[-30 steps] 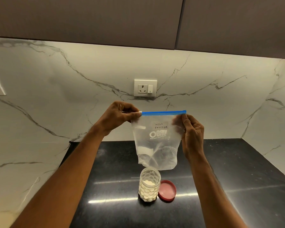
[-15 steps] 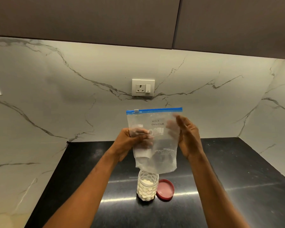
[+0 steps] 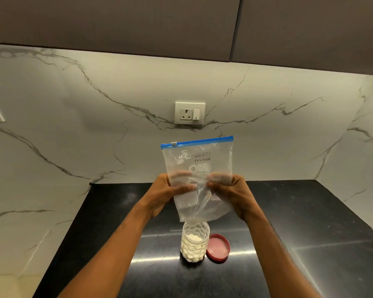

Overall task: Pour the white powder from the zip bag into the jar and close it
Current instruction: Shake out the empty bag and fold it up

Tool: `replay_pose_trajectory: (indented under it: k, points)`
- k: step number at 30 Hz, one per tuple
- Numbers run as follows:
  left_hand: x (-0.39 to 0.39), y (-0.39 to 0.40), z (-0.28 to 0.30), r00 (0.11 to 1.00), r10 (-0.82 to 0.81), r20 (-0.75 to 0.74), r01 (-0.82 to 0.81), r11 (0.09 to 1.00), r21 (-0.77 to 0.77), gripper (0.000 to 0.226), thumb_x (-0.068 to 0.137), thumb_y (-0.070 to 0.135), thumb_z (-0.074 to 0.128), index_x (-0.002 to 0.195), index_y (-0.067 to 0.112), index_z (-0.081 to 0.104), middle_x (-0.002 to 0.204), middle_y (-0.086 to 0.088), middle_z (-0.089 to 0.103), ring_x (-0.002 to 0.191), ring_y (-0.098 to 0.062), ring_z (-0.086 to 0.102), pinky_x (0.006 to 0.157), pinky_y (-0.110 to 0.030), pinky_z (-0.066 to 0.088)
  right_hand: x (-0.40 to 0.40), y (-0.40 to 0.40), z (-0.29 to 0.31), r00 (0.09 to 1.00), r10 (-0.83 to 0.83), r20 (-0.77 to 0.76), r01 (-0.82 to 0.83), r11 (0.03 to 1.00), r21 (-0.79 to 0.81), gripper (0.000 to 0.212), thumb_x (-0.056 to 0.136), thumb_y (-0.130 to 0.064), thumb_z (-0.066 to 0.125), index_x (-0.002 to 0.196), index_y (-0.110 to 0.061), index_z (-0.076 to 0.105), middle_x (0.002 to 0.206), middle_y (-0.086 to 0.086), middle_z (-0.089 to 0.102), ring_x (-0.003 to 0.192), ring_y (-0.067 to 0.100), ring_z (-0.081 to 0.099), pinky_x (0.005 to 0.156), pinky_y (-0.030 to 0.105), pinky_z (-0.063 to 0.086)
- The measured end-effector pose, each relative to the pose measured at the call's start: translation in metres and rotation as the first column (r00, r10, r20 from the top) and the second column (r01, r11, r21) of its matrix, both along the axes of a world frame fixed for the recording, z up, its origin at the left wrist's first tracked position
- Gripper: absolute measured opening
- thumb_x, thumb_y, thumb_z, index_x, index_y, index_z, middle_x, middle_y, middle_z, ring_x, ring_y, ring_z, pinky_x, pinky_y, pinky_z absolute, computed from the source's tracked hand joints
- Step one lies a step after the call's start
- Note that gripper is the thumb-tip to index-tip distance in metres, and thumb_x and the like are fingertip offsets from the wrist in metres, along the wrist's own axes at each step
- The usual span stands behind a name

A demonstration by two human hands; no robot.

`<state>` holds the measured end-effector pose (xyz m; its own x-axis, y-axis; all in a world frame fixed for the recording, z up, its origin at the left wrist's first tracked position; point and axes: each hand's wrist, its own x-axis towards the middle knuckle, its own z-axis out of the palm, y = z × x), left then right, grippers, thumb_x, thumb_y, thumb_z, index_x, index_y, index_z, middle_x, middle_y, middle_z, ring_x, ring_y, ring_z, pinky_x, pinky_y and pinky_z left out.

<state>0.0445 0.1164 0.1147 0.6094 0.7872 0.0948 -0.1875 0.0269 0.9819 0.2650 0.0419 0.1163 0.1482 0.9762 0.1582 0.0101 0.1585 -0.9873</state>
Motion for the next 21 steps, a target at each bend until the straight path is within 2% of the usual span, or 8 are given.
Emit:
replay_pose_trajectory:
  k: [3, 5, 9, 11, 15, 17, 19, 21]
  points:
    - [-0.001, 0.001, -0.009, 0.999, 0.018, 0.049, -0.018, 1.000, 0.002, 0.036, 0.078, 0.006, 0.081, 0.113, 0.012, 0.074, 0.112, -0.017, 0.074, 0.104, -0.031, 0.072, 0.082, -0.033, 0.060, -0.001, 0.002, -0.003, 0.999, 0.026, -0.019, -0.026, 1.000, -0.007, 0.025, 0.082, -0.014, 0.077, 0.105, -0.005, 0.074, 0.101, 0.019, 0.075, 0.092, 0.036, 0.072, 0.081, 0.041, 0.060]
    - [-0.003, 0.003, -0.008, 0.999, 0.033, 0.027, -0.033, 0.999, 0.012, 0.031, 0.077, 0.008, 0.082, 0.107, 0.009, 0.076, 0.108, -0.018, 0.075, 0.100, -0.032, 0.073, 0.082, -0.036, 0.061, 0.002, 0.002, -0.006, 0.997, 0.071, -0.016, -0.071, 0.997, -0.023, 0.028, 0.086, -0.012, 0.074, 0.113, -0.005, 0.071, 0.108, 0.020, 0.073, 0.101, 0.039, 0.070, 0.088, 0.046, 0.058]
    - [-0.007, 0.006, -0.008, 1.000, 0.013, -0.026, -0.013, 1.000, 0.013, 0.030, 0.073, 0.013, 0.083, 0.102, 0.008, 0.076, 0.107, -0.020, 0.074, 0.099, -0.035, 0.072, 0.085, -0.044, 0.061, 0.010, -0.002, -0.006, 0.973, 0.195, -0.126, -0.203, 0.978, -0.052, 0.041, 0.092, -0.016, 0.065, 0.132, -0.016, 0.060, 0.123, 0.017, 0.068, 0.112, 0.035, 0.066, 0.087, 0.040, 0.058]
    - [-0.010, 0.007, -0.009, 0.999, -0.002, -0.032, 0.002, 1.000, 0.013, 0.032, 0.074, 0.012, 0.082, 0.105, 0.007, 0.075, 0.109, -0.022, 0.073, 0.100, -0.037, 0.071, 0.088, -0.048, 0.060, 0.014, -0.006, -0.005, 0.954, 0.245, -0.175, -0.259, 0.964, -0.056, 0.040, 0.094, -0.018, 0.061, 0.134, -0.019, 0.059, 0.127, 0.017, 0.065, 0.115, 0.035, 0.064, 0.088, 0.040, 0.058]
    - [-0.016, 0.006, -0.013, 0.996, -0.036, 0.085, 0.044, 0.994, -0.097, 0.047, 0.065, 0.014, 0.090, 0.107, 0.001, 0.074, 0.112, -0.024, 0.072, 0.099, -0.035, 0.072, 0.085, -0.044, 0.062, 0.021, -0.011, -0.007, 0.949, 0.224, -0.222, -0.248, 0.965, -0.085, 0.030, 0.093, -0.015, 0.059, 0.121, -0.011, 0.069, 0.123, 0.021, 0.066, 0.110, 0.035, 0.066, 0.085, 0.038, 0.059]
    - [-0.020, 0.004, -0.017, 0.984, -0.050, 0.169, 0.075, 0.986, -0.146, 0.030, 0.077, 0.002, 0.077, 0.107, 0.002, 0.075, 0.110, -0.020, 0.074, 0.098, -0.031, 0.073, 0.080, -0.037, 0.063, 0.023, -0.014, -0.009, 0.950, 0.223, -0.217, -0.244, 0.967, -0.078, 0.024, 0.093, -0.013, 0.059, 0.113, -0.009, 0.074, 0.120, 0.018, 0.069, 0.108, 0.033, 0.068, 0.083, 0.036, 0.060]
    - [-0.024, 0.002, -0.022, 0.974, -0.074, 0.214, 0.106, 0.984, -0.143, 0.024, 0.087, 0.000, 0.060, 0.101, 0.007, 0.079, 0.106, -0.015, 0.076, 0.094, -0.026, 0.075, 0.076, -0.032, 0.063, 0.021, -0.018, -0.006, 0.952, 0.223, -0.209, -0.242, 0.968, -0.069, 0.019, 0.087, -0.024, 0.072, 0.105, -0.019, 0.078, 0.108, 0.009, 0.075, 0.099, 0.024, 0.072, 0.078, 0.031, 0.061]
    - [-0.025, -0.002, -0.021, 0.960, -0.133, 0.245, 0.166, 0.978, -0.122, 0.015, 0.090, 0.011, 0.067, 0.096, 0.010, 0.080, 0.113, -0.014, 0.074, 0.099, -0.027, 0.073, 0.078, -0.032, 0.063, 0.018, -0.022, -0.002, 0.938, 0.277, -0.206, -0.294, 0.954, -0.053, 0.031, 0.070, -0.043, 0.085, 0.097, -0.029, 0.080, 0.098, -0.001, 0.077, 0.091, 0.015, 0.074, 0.074, 0.026, 0.061]
